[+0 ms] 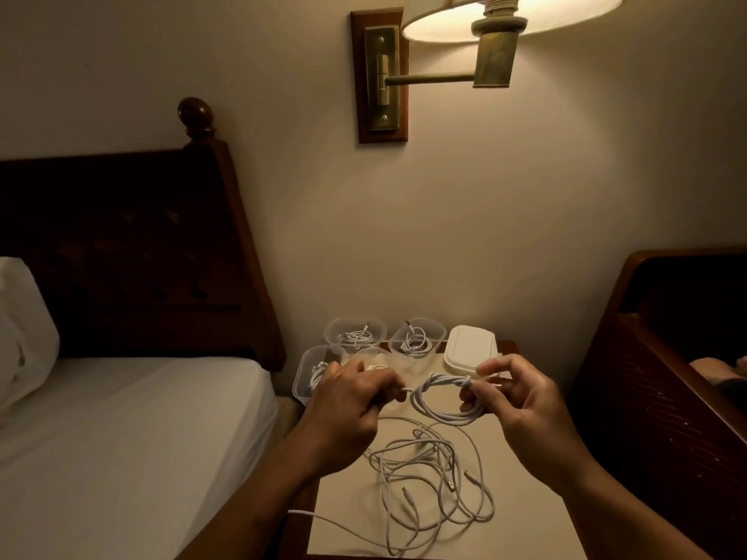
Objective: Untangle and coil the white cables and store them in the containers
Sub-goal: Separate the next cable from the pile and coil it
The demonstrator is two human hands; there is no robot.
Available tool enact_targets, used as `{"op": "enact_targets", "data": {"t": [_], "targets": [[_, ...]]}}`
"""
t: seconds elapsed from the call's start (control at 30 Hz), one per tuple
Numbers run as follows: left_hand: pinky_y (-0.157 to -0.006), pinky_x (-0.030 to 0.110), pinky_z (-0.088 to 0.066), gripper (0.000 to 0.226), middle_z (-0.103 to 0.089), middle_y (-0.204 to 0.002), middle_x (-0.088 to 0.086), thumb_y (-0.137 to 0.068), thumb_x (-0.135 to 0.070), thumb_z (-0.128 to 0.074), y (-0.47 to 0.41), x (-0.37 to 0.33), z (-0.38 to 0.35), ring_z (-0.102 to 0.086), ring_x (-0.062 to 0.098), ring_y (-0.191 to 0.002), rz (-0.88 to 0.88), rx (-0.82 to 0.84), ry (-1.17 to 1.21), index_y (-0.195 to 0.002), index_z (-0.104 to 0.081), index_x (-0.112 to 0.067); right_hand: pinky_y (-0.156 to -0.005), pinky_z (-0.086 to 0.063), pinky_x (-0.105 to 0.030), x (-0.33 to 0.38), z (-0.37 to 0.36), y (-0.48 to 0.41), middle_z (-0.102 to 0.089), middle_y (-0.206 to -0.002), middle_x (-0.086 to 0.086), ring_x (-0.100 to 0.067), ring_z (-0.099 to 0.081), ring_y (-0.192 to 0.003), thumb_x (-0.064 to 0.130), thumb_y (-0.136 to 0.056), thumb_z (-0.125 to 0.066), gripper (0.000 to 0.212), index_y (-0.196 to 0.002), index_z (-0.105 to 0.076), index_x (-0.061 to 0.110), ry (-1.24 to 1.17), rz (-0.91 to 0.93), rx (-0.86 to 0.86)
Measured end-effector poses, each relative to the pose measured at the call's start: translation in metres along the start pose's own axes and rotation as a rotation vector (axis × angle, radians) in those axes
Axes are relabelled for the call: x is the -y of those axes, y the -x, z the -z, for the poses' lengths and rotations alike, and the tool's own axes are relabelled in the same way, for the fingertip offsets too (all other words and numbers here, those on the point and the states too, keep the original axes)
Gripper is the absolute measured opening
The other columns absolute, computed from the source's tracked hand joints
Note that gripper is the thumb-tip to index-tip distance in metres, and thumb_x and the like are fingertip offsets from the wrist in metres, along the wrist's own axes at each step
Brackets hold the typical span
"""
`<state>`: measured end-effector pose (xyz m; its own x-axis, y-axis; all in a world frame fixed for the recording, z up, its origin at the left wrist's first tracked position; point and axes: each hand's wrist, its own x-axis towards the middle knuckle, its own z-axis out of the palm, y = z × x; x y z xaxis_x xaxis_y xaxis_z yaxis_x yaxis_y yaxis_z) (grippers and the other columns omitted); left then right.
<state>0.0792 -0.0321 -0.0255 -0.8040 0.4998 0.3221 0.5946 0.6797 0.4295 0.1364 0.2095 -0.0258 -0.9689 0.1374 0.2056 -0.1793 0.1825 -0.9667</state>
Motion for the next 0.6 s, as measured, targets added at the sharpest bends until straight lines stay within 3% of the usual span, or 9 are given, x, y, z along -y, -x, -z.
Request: {"op": "enact_targets", "data": {"t": [0.07, 0.13, 0.23, 0.33, 0.5, 0.6], "targets": [[-0.078, 0.022, -0.027, 0.021, -0.043, -0.084, -0.028, -0.105, -0.024, -0.049, 0.001, -0.006, -0.005, -0.036, -0.013, -0.096, 0.002, -0.014, 0.024, -0.110, -0.065, -0.035, -0.081, -0.060, -0.033, -0.003, -0.004, -0.004, -0.073, -0.086, -0.008, -0.016, -0.072, -0.086, 0.011, -0.101, -0.054, 0.029, -0.124, -0.056, 0.029, 0.043, -0.052, 0.064], [-0.081, 0.026, -0.027, 0.020, -0.044, -0.081, -0.027, -0.105, -0.024, -0.049, -0.001, -0.007, -0.009, -0.040, -0.011, -0.092, -0.001, -0.017, 0.029, -0.109, -0.066, -0.031, -0.079, -0.058, -0.029, -0.006, -0.009, -0.007, -0.065, -0.083, -0.005, -0.013, -0.065, -0.081, 0.013, -0.105, -0.045, 0.031, -0.127, -0.059, 0.030, 0.099, -0.078, 0.130], [-0.079, 0.028, -0.027, 0.020, -0.044, -0.080, -0.030, -0.102, -0.022, -0.051, -0.005, 0.004, -0.007, -0.040, -0.008, -0.089, 0.005, 0.004, 0.011, -0.107, -0.067, -0.034, -0.075, -0.058, -0.028, -0.004, -0.009, -0.007, -0.066, -0.077, -0.004, -0.015, -0.066, -0.077, 0.013, -0.104, -0.048, 0.029, -0.107, -0.070, 0.031, 0.093, -0.057, 0.170], [-0.075, 0.030, -0.026, 0.025, -0.043, -0.082, -0.030, -0.097, -0.025, -0.048, -0.007, 0.017, -0.002, -0.039, -0.004, -0.090, -0.006, 0.042, -0.056, -0.106, -0.065, -0.041, -0.074, -0.059, -0.026, 0.000, -0.004, -0.005, -0.071, -0.080, 0.002, -0.014, -0.070, -0.082, 0.016, -0.100, -0.055, 0.021, -0.102, -0.069, 0.032, 0.135, -0.060, 0.229], [-0.077, 0.032, -0.028, 0.029, -0.056, -0.088, -0.019, -0.093, -0.029, -0.041, -0.014, 0.011, -0.007, -0.040, 0.007, -0.086, 0.000, -0.038, -0.061, -0.106, -0.064, -0.039, -0.072, -0.060, -0.027, -0.007, -0.002, -0.012, -0.073, -0.082, 0.011, -0.009, -0.069, -0.083, 0.034, -0.093, -0.063, 0.011, -0.097, -0.073, 0.034, 0.211, -0.002, 0.046], [-0.078, 0.032, -0.026, 0.024, -0.064, -0.095, -0.016, -0.096, -0.025, -0.046, -0.015, 0.010, -0.011, -0.040, 0.006, -0.088, -0.031, -0.060, -0.080, -0.107, -0.066, -0.034, -0.066, -0.058, -0.023, -0.009, -0.008, -0.010, -0.073, -0.075, 0.012, -0.007, -0.069, -0.079, 0.029, -0.092, -0.067, 0.009, -0.096, -0.074, 0.031, 0.207, 0.014, -0.017]]}}
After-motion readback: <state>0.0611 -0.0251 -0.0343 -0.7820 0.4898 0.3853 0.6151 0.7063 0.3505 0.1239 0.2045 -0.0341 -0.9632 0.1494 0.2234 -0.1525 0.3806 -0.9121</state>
